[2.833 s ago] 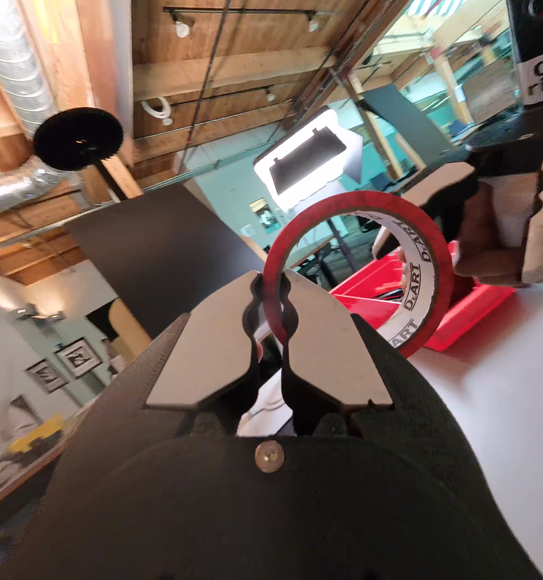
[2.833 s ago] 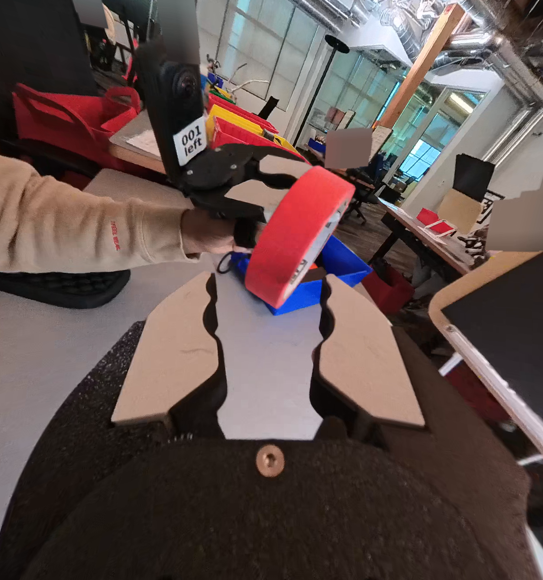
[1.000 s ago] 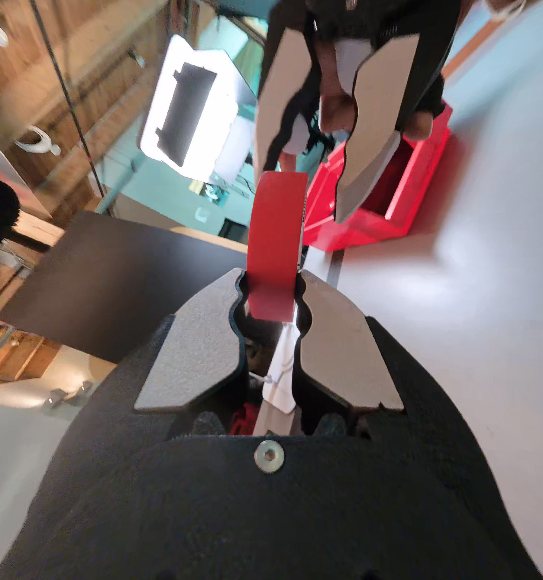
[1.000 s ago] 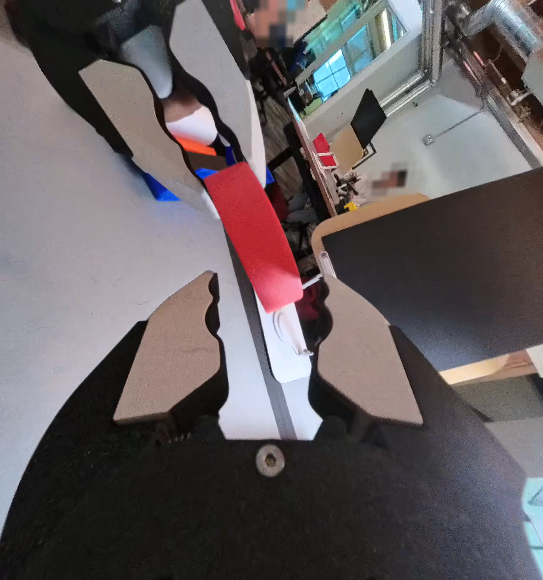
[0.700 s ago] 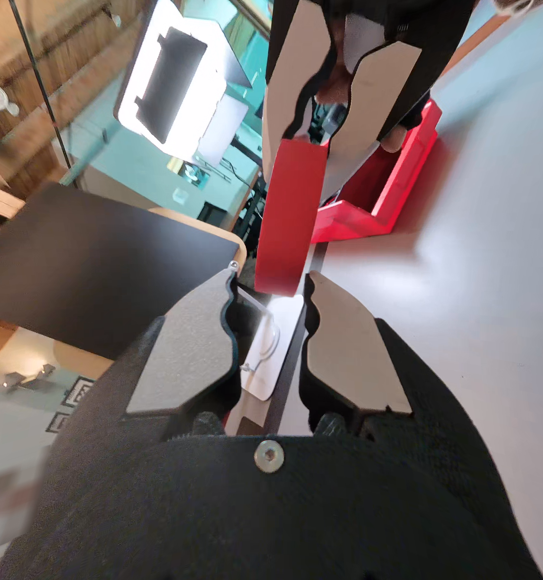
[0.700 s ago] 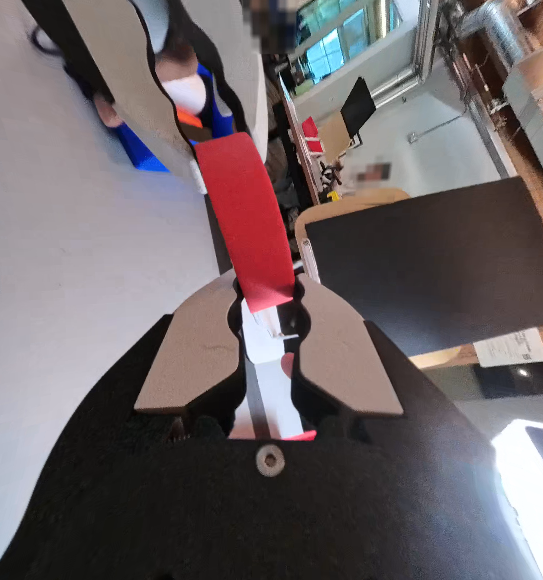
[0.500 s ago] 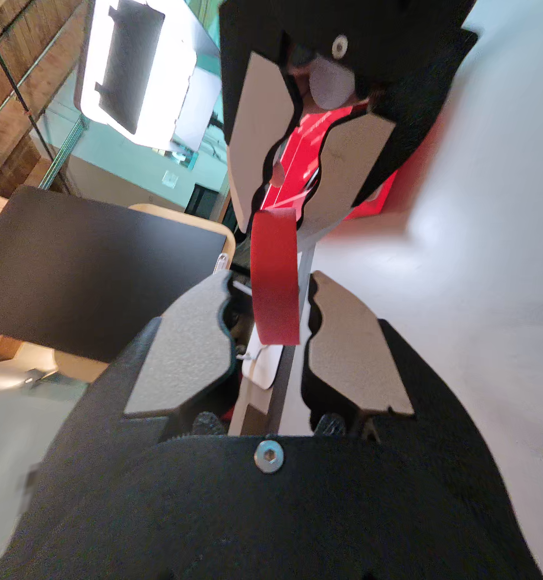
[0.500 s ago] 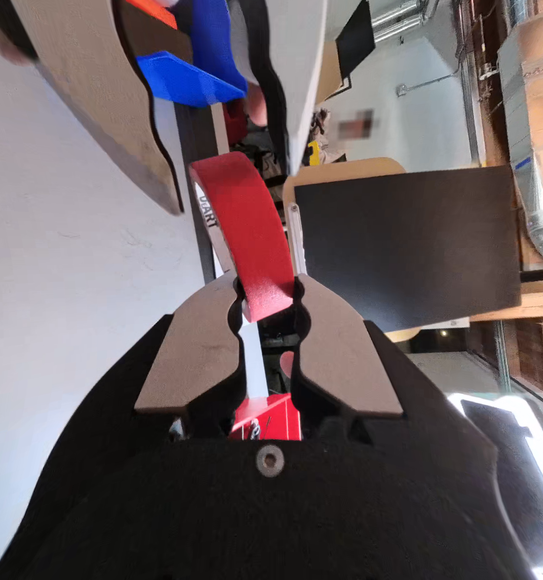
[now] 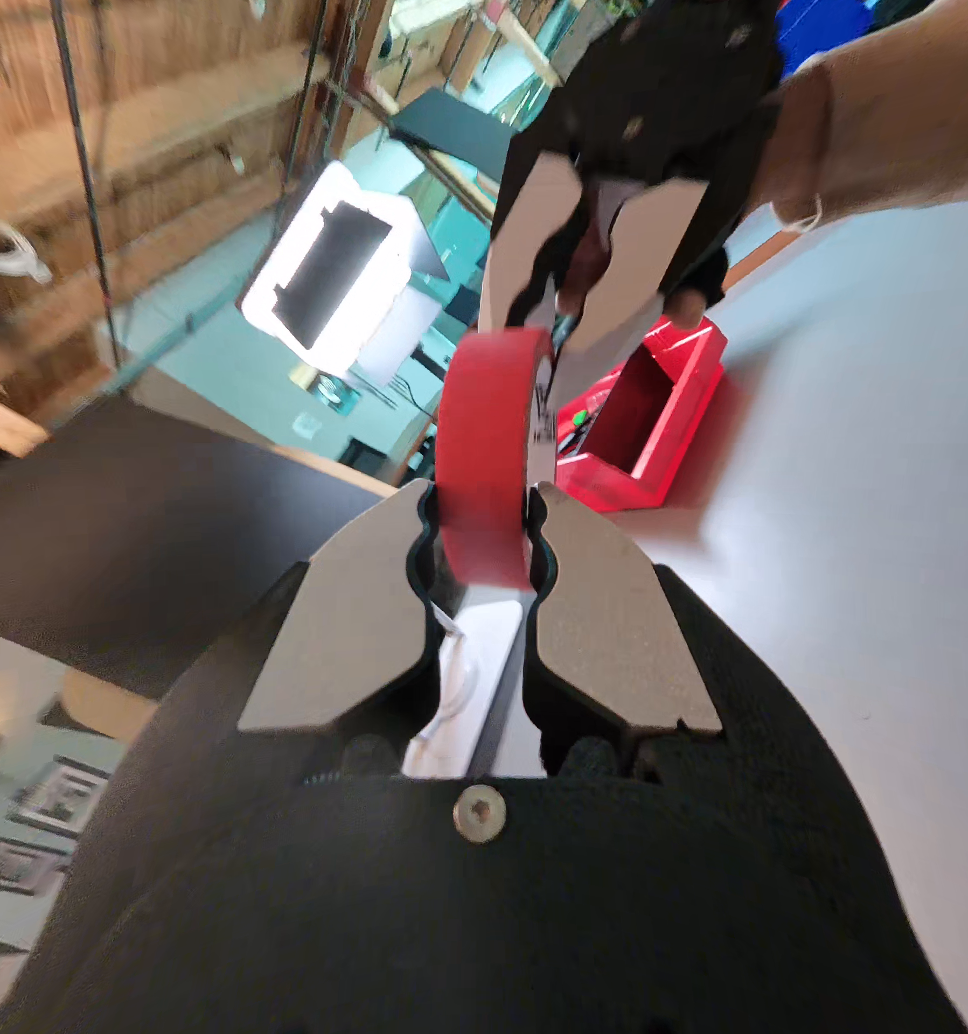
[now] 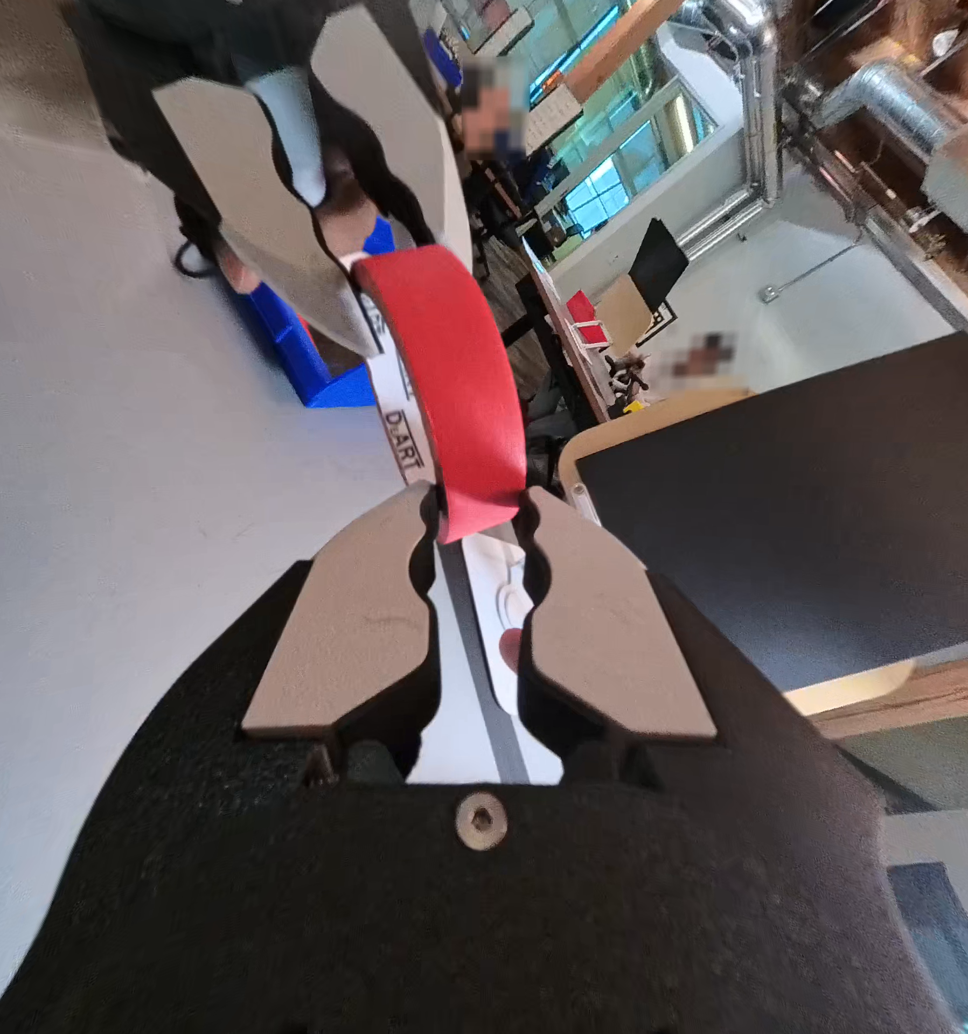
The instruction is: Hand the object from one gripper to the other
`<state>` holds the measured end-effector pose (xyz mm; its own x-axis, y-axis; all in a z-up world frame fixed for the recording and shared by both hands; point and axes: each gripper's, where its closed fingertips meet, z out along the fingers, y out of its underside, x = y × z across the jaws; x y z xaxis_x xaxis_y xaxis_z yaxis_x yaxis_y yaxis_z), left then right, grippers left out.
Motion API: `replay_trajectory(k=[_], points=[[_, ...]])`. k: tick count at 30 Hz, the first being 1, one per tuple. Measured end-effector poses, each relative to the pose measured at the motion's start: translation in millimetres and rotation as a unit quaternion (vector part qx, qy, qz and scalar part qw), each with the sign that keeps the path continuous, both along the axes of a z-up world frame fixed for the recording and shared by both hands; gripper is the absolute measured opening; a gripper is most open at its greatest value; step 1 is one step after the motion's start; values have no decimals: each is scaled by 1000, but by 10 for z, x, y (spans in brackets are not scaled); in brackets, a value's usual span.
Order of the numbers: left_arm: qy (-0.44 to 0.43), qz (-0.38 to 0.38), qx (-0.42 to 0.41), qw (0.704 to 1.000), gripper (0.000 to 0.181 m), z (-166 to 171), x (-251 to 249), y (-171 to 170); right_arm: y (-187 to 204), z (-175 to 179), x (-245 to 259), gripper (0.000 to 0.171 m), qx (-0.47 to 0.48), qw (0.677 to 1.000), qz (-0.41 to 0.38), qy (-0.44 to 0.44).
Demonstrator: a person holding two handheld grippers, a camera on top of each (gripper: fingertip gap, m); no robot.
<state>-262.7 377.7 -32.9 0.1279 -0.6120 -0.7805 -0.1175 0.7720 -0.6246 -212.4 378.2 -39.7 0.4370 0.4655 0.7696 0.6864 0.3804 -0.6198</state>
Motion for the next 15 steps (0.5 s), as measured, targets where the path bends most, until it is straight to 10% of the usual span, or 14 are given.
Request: replay_trajectory(k=[7,11,15], points=[[53,29,-76,995,58,-150,68,96,11,127,-9,26,77,991,-79,-82],[69,81,5,994,28,-245,98,203,21,-38,-294,27,114,978,-77,-159],[35,31,22,999,27,-72,23,47,-112,130,-279,48,40,998,-16,-33]])
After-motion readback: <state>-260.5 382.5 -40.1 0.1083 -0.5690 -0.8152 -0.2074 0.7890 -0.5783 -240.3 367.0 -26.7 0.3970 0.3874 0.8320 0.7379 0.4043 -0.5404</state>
